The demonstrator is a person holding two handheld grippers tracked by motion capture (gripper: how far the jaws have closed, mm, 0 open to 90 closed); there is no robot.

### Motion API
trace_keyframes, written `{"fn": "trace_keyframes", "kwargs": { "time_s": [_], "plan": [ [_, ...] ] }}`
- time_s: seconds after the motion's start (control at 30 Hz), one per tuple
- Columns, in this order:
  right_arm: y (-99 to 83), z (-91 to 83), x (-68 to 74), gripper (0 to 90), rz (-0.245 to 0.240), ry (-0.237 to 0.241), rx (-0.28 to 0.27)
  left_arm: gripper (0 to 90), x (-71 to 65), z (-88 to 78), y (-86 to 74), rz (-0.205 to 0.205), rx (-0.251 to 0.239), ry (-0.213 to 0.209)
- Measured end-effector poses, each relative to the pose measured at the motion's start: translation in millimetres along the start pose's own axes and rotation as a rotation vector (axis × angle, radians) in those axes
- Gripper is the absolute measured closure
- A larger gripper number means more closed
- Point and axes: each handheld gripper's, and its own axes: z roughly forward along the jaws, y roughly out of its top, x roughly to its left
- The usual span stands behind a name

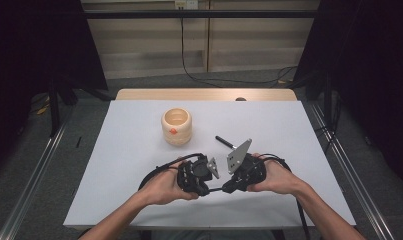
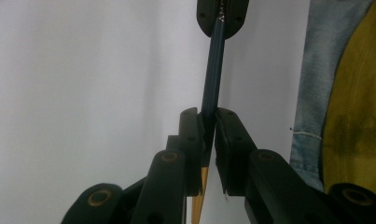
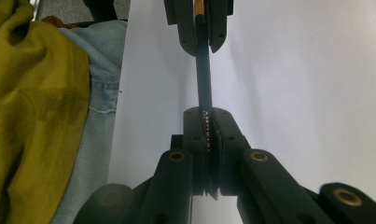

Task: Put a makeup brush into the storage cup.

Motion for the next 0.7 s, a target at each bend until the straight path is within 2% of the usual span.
{"fn": "trace_keyframes", "kwargs": {
  "time_s": [0.13,0.3,0.4,0.47,0.7],
  "plan": [
    [-0.8,-1.5,0.9,85.2,0.004,0.000,-0.003,78.6,1.2,-0.5,-1.9,0.003,-0.016,-0.006],
    [-1.4,-3.0,1.7,85.2,0.012,-0.008,-0.003,66.9,0.9,0.4,-3.6,-0.006,-0.048,0.004],
    [-1.2,-3.7,2.2,85.2,0.010,-0.032,-0.011,55.5,1.8,-0.7,-4.4,-0.010,-0.070,0.009],
    [-1.6,-4.2,2.1,85.2,0.012,-0.029,-0.010,47.2,0.9,-1.4,-5.0,0.002,-0.078,0.015],
    [-5.4,-4.7,1.2,85.2,0.032,-0.034,-0.024,17.3,2.3,-4.5,-10.0,-0.052,-0.127,0.048]
  ]
}}
